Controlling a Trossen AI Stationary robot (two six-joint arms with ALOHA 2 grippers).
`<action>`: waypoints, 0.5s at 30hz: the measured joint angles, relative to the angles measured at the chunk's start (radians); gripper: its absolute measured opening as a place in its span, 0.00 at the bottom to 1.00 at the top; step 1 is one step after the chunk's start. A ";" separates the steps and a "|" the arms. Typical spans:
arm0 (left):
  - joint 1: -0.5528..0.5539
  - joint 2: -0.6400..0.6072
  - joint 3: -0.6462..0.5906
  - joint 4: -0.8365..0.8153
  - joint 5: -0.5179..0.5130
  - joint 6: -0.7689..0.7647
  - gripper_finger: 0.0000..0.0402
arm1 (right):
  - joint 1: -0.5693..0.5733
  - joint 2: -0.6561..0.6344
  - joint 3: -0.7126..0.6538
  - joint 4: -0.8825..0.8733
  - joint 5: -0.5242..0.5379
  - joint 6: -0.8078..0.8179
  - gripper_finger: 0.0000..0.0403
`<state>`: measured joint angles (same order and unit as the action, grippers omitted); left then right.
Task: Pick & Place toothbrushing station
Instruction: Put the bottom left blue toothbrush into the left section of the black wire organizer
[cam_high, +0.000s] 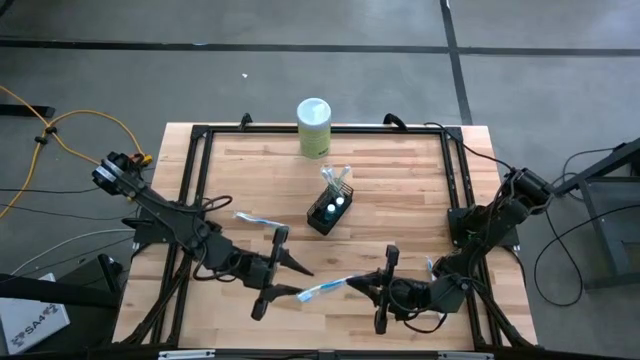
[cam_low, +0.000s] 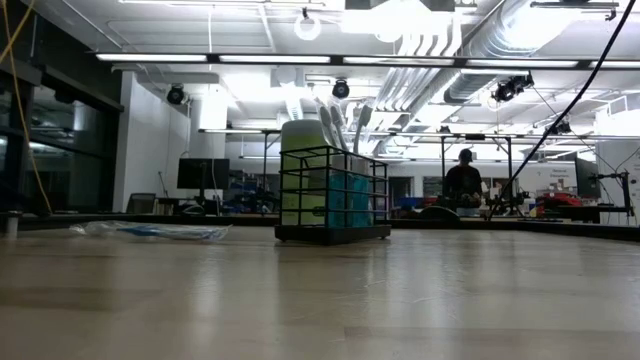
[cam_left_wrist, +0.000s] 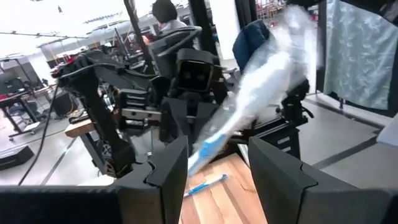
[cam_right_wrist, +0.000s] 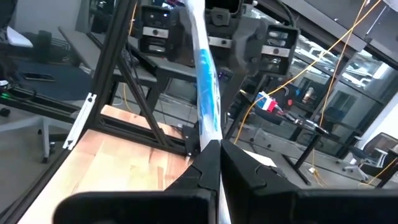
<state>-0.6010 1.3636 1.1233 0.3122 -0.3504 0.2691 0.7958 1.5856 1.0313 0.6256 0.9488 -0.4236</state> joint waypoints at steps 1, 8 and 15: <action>-0.004 0.001 0.000 0.000 0.000 0.000 0.40 | 0.000 0.000 0.000 0.000 -0.003 -0.001 0.01; -0.018 0.002 0.000 0.001 0.000 0.000 0.40 | -0.010 0.000 0.000 0.008 -0.009 0.000 0.01; -0.015 0.010 0.000 0.045 0.055 0.027 0.40 | -0.026 0.000 0.000 0.008 -0.015 0.002 0.01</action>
<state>-0.6163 1.3732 1.1233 0.3568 -0.2956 0.2965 0.7699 1.5856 1.0313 0.6332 0.9341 -0.4215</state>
